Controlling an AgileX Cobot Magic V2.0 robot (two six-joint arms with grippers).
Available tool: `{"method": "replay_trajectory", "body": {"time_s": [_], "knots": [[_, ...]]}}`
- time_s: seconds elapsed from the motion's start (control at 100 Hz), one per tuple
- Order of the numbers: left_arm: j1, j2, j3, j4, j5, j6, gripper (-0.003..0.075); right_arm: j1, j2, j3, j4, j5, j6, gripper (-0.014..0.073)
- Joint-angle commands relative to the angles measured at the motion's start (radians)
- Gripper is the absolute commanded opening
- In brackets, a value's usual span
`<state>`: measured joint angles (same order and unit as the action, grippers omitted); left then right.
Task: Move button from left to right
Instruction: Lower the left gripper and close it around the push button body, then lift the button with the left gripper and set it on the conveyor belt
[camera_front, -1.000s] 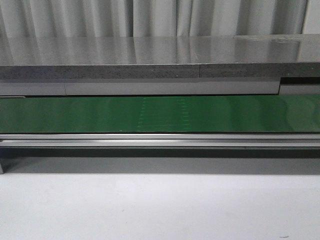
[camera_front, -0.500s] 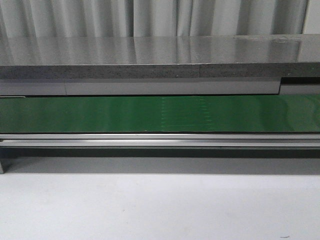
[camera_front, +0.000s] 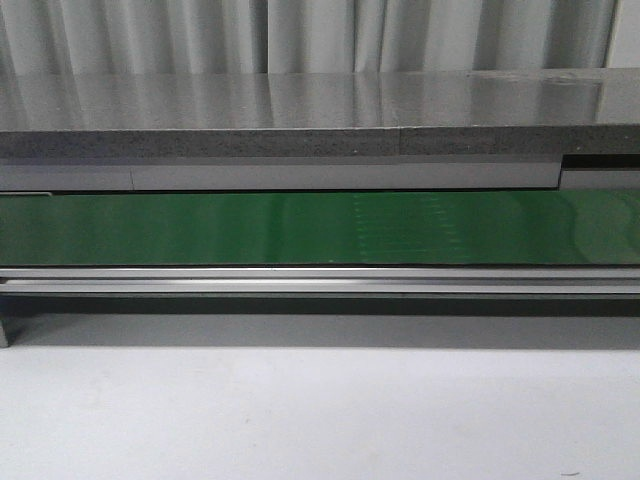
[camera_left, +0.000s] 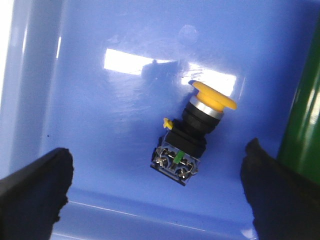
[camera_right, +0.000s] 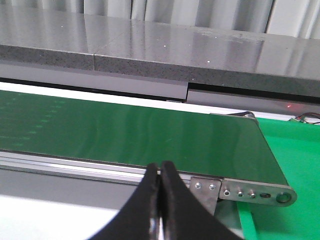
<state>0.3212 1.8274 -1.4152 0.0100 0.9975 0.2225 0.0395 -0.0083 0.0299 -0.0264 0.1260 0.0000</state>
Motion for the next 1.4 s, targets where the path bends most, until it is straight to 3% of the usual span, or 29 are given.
{"method": "replay_trajectory", "body": {"time_s": [0.0, 1.03, 1.17, 1.39], "knots": [[0.002, -0.028, -0.031, -0.032, -0.015, 0.018, 0.0643, 0.001, -0.017, 0.0, -0.007, -0.083, -0.007, -0.0068], [-0.04, 0.15, -0.029, -0.023, -0.045, 0.027, 0.0638, 0.001, -0.017, 0.0, -0.007, -0.083, -0.007, -0.0068], [-0.04, 0.152, -0.029, -0.023, -0.067, 0.027, 0.056, 0.001, -0.017, 0.0, -0.007, -0.083, -0.007, -0.0068], [-0.04, 0.166, -0.029, -0.029, -0.06, 0.027, 0.0337, 0.001, -0.017, 0.0, -0.007, -0.083, -0.007, -0.0068]]}}
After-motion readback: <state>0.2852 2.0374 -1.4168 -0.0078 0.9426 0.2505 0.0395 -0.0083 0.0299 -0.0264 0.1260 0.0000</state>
